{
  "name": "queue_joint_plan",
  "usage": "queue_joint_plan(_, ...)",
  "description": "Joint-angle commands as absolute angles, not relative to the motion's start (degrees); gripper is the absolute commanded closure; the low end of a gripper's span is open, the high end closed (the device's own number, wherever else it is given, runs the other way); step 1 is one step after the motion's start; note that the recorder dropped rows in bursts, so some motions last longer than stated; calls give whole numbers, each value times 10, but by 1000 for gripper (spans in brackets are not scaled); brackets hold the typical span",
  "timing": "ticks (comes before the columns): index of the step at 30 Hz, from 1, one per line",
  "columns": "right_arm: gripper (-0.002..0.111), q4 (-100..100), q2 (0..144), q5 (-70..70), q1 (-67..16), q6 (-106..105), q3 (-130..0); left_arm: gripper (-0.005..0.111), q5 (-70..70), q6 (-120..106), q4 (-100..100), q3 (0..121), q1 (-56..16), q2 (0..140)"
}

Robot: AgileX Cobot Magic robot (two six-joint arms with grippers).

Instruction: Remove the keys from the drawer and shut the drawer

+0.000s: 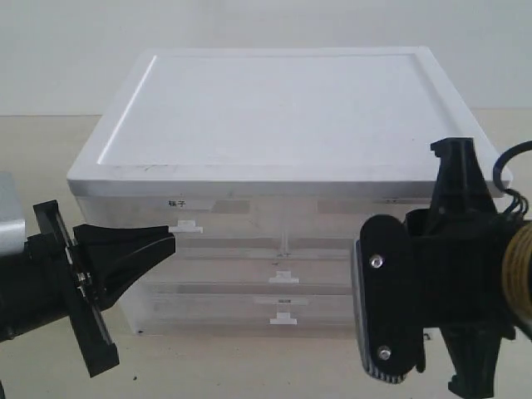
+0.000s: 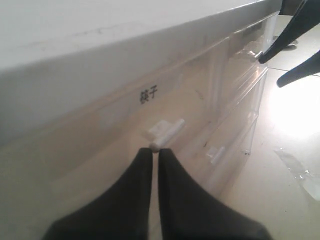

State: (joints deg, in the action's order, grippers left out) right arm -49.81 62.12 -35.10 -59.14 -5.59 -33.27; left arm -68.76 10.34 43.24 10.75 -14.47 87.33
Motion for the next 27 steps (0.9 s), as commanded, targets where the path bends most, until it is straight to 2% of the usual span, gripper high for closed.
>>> queue_joint_plan(1, 78, -668, 645, -329, -617, 105, -315, 102, -700, 106, 439, 113, -147, 875)
queue_joint_plan(8, 78, -669, 645, -369, -624, 115, -315, 102, -700, 106, 444, 117, -147, 875)
queue_joint_plan(16, 78, -676, 622, -456, -729, 129, -315, 102, -700, 106, 446, 117, -147, 875)
queue_joint_plan(21, 78, -731, 619, -500, -731, 179, -309, 102, -700, 106, 448, 117, -147, 875)
queue_joint_plan(27, 78, -795, 619, -477, -731, 246, -273, 102, -700, 106, 455, 117, -147, 875)
